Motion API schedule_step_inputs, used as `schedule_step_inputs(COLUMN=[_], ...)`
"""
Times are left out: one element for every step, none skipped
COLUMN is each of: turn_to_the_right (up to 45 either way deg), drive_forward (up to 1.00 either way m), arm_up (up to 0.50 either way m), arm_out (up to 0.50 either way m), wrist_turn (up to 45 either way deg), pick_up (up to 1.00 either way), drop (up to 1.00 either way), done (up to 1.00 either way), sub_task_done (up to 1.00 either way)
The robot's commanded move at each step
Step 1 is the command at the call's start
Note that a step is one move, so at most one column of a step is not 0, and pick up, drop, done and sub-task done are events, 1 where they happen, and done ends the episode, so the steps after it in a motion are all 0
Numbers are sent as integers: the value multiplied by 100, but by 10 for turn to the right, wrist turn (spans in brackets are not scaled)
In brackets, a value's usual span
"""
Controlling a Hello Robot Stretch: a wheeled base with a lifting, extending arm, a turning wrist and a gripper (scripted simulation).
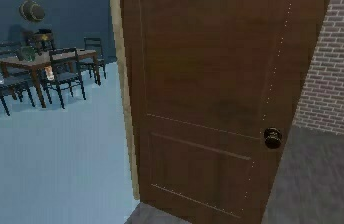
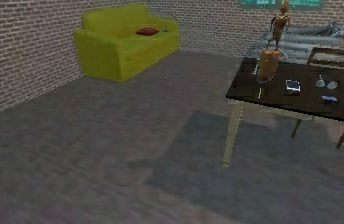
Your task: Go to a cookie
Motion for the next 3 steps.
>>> schedule_step_inputs(turn_to_the_right=[30, 0, -450], drive_forward=[0, 35, 0], arm_up=[0, 0, 0], arm_out=[0, 0, 0], wrist_turn=[0, 0, 0], pick_up=[0, 0, 0], drop=[0, 0, 0], done=[0, 0, 0], sub_task_done=[0, 0, 0])
